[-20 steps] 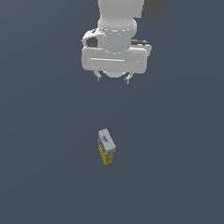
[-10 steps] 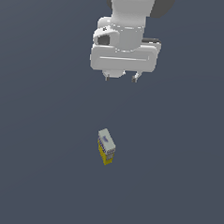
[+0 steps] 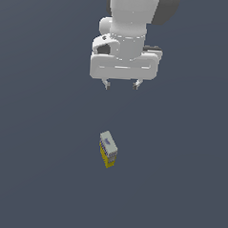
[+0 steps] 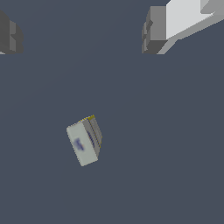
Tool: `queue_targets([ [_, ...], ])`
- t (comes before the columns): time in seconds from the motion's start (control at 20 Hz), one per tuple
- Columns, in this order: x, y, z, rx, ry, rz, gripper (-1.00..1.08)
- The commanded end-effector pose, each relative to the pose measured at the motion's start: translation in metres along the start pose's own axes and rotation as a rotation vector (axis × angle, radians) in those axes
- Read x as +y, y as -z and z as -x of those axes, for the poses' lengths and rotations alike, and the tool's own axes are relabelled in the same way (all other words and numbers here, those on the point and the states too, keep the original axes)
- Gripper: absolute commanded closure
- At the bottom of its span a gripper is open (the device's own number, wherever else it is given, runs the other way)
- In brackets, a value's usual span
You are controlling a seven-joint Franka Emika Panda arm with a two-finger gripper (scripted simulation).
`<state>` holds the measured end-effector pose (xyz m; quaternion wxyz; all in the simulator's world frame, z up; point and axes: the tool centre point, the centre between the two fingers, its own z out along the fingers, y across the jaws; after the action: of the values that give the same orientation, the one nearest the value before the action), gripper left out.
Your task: Pick up the object and move it to a goal position.
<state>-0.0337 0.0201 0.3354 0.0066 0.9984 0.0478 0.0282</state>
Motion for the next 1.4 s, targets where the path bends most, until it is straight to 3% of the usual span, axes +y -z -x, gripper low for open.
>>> queue_targets([
  [0.0, 0.003, -0.007, -0.010, -0.004, 0.026, -0.001, -0.92],
  [0.75, 0.033, -0.090, -0.089, -0.038, 0.270, -0.015, -0.92],
  [1.35, 0.048, -0.138, -0.116, -0.051, 0.379, -0.026, -0.92],
])
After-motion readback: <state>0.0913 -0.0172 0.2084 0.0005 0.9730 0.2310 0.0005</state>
